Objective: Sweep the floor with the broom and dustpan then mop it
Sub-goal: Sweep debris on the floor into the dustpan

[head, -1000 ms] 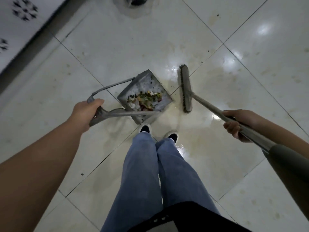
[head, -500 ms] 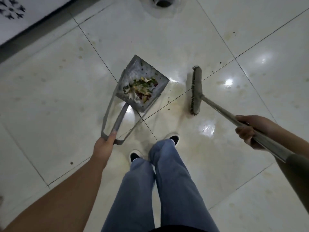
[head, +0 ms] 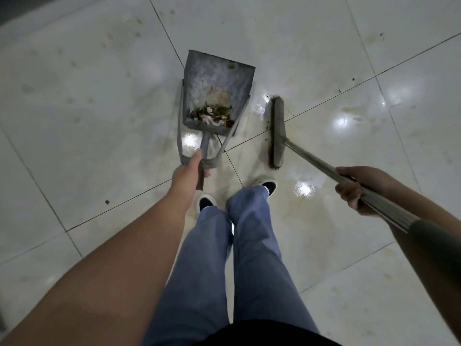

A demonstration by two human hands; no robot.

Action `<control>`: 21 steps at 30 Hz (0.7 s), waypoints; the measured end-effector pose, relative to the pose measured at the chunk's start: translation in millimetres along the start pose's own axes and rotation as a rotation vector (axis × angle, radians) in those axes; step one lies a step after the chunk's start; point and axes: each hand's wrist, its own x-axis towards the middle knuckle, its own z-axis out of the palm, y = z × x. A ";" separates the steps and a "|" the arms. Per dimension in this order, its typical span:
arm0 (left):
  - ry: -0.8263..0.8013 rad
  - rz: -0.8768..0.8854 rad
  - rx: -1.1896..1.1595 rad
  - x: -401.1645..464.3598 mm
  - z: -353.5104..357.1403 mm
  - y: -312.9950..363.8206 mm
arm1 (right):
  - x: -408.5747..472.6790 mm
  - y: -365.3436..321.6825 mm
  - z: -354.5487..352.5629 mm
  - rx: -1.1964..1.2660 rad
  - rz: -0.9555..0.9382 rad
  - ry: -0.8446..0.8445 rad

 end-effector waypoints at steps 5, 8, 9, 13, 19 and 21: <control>0.070 0.111 -0.220 -6.1 -3.9 51.0 | -26.2 3.7 -9.0 0.025 -0.108 0.039; 0.052 0.088 -0.070 -25.2 -13.0 40.0 | -41.3 1.6 -20.9 -0.008 -0.151 0.076; 0.047 0.094 -0.031 -33.0 -14.8 32.4 | -45.7 0.9 -23.7 -0.031 -0.165 0.098; -0.018 0.183 0.144 -59.5 -4.4 20.1 | -37.7 -11.6 -39.0 -0.131 -0.237 0.200; -0.097 0.231 0.360 -71.9 43.5 21.9 | -1.6 -36.3 -82.3 -0.300 -0.326 0.316; -0.083 0.231 0.383 -78.1 62.5 22.4 | 10.5 -38.6 -100.5 -0.386 -0.383 0.375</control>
